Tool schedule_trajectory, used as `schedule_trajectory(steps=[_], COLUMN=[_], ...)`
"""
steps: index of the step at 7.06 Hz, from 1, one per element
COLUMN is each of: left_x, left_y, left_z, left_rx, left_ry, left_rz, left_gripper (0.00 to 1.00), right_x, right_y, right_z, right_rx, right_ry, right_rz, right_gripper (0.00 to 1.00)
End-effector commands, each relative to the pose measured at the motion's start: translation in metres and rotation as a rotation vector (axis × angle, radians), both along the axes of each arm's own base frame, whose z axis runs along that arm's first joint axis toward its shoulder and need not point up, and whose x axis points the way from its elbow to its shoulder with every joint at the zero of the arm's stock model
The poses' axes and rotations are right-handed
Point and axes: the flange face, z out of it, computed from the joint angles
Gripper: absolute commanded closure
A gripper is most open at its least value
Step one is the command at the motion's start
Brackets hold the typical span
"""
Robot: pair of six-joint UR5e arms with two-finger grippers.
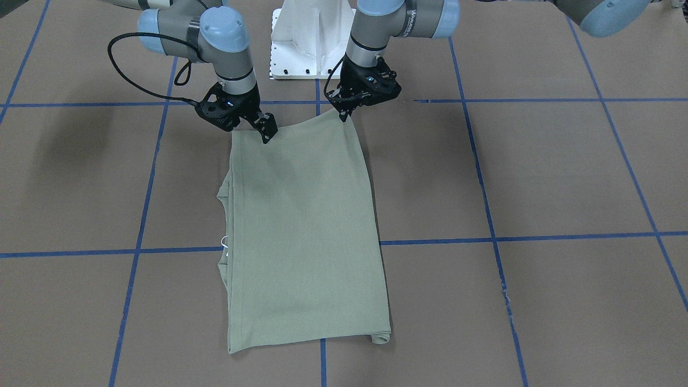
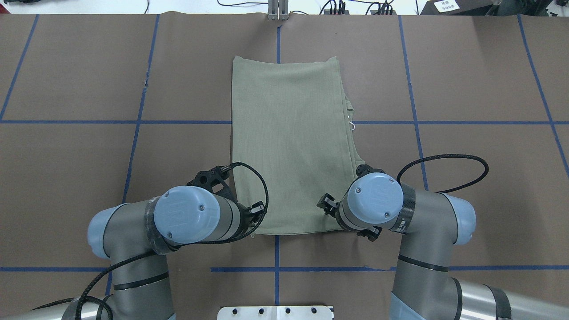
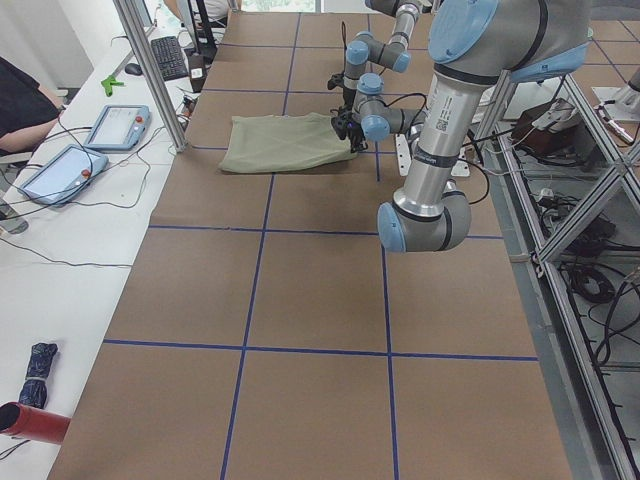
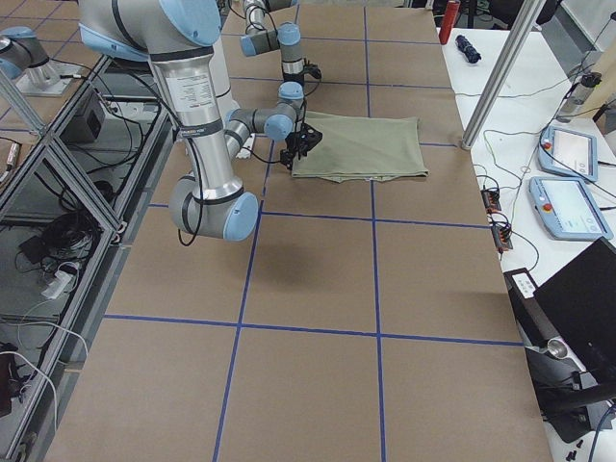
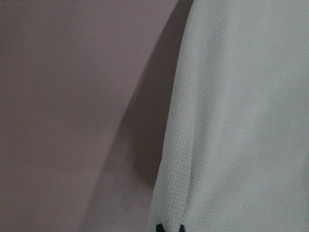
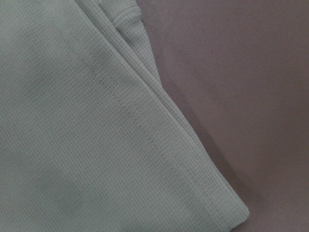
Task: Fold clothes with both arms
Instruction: 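Grasp the shirt's near end corners with both grippers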
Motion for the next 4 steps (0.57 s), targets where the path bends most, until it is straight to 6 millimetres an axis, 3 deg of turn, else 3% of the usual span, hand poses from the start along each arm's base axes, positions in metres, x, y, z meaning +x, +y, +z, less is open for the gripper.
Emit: schedule_trajectory(steps=[1,2,3,4], left_x=[-0.0014,-0.0014,-0.0018,-0.0018], left_y=[0.0003,0.0003,0.0004,0.0004], left_z=[-0.0021,-0.0011,-0.0027,-0.0027], left_rx=[0.002,0.002,0.003,0.003], left_ry=[0.005,0.003,0.006,0.006], left_rz=[-0.001,-0.001,-0.001,-0.001], left_gripper=[1.00,1.00,1.00,1.00], right_x=[-0.0019,-0.0019,-0.0019,-0.0021], right_y=[0.0004,0.0004,0.0004,0.0003], right_z=[0.0010,0.0012,0.0010,0.0000], right_rx=[-0.002,-0.001,-0.003,-0.004], right_ry=[0.002,0.003,0.001,0.000], right_rz=[0.000,-0.002,0.001,0.002], right_gripper=[0.00,0.00,0.13,0.44])
